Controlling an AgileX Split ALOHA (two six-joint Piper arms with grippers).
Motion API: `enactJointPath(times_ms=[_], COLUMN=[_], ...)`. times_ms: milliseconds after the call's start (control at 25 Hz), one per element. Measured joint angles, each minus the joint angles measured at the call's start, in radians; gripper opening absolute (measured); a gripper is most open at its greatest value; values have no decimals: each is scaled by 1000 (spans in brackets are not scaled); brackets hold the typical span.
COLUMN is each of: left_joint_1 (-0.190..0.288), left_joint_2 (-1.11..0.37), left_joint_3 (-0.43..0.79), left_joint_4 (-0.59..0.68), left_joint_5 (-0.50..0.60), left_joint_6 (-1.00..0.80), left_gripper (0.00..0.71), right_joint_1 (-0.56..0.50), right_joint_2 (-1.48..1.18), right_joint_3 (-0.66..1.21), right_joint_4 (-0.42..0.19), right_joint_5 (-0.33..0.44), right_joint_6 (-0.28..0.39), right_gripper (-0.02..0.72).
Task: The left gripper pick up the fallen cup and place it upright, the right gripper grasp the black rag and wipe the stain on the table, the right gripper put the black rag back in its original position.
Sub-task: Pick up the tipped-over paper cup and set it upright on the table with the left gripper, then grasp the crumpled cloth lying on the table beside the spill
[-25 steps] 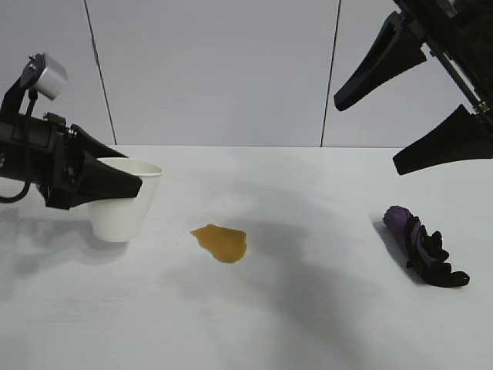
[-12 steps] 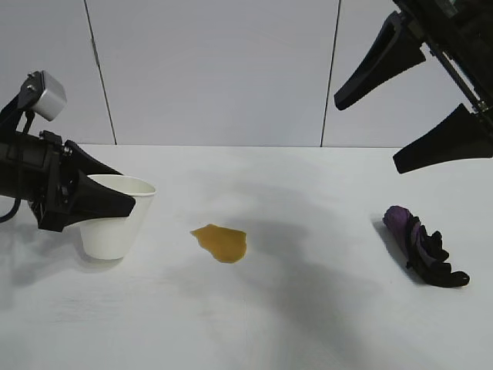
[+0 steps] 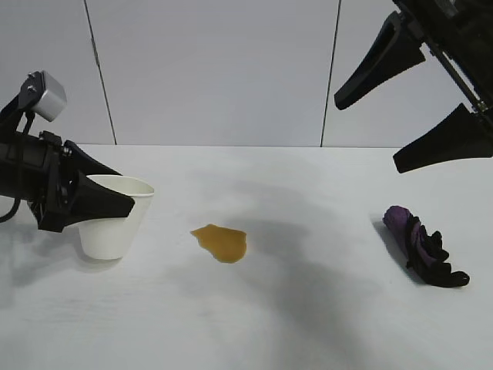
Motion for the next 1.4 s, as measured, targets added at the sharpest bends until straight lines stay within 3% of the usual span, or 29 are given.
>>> enactJointPath(times_ms=[400, 600, 720, 1080, 1400], left_joint_1=[0, 0, 0, 0, 0], left_joint_2=[41, 41, 41, 34, -106], left_joint_3=[0, 0, 0, 0, 0], left_joint_4=[-6, -6, -6, -6, -5], left_joint_5=[27, 39, 39, 31, -36], left_joint_6=[4, 4, 4, -12, -264], left_gripper=[433, 598, 639, 657, 657], right_joint_1=[0, 0, 0, 0, 0], right_joint_2=[0, 0, 0, 0, 0], right_joint_3=[0, 0, 0, 0, 0], right_joint_4=[0, 0, 0, 0, 0], right_joint_5=[0, -1, -1, -1, -1], right_joint_6=[0, 0, 0, 0, 0], right_gripper=[568, 568, 568, 568, 568])
